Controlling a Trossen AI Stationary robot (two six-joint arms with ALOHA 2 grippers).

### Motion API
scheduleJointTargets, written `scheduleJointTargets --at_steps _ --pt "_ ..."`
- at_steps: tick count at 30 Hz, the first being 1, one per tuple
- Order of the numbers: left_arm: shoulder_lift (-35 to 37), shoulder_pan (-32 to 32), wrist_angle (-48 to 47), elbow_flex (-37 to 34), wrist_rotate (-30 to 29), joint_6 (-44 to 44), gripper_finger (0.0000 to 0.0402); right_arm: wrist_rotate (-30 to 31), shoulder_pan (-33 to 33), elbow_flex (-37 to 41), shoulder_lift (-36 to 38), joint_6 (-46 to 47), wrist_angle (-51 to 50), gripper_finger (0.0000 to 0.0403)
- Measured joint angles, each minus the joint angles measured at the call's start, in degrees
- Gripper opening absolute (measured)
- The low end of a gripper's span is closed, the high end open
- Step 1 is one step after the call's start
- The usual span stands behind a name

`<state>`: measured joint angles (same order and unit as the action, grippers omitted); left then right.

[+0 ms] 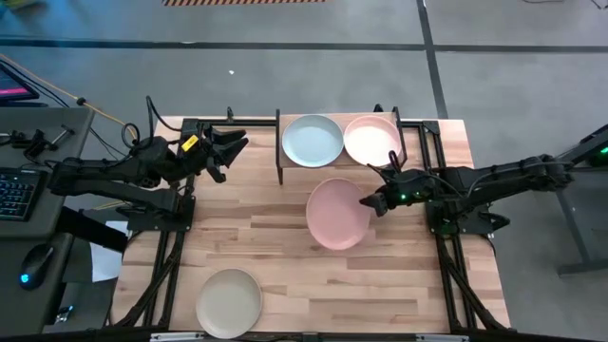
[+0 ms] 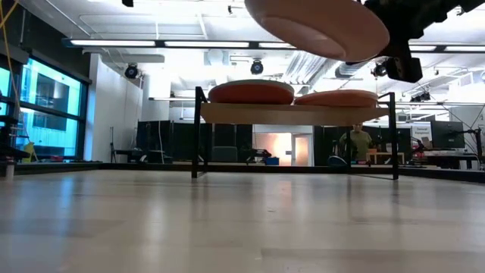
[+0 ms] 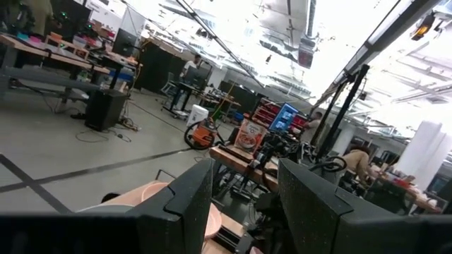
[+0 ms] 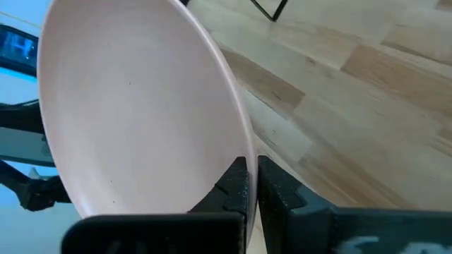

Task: Place and stack plates onto a shelf
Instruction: Stack the pink plate into the blue plate

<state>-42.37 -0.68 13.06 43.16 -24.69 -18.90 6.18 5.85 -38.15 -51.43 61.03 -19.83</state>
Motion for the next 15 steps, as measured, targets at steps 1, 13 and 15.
scheduleJointTargets --at_steps 1,13,15 --pt "0.00 0.01 0.00 0.00 0.00 0.00 0.0152 0.42 0.00 0.00 -0.12 0.00 0.20 0.0000" --pt "0.00 0.01 0.01 0.00 0.00 0.04 0.0152 0.90 0.00 0.00 -0.38 0.46 1.08 0.0000" --pt "0.00 0.01 0.02 0.00 0.00 0.04 0.0152 0.96 0.00 0.00 -0.38 0.95 1.25 0.0000"
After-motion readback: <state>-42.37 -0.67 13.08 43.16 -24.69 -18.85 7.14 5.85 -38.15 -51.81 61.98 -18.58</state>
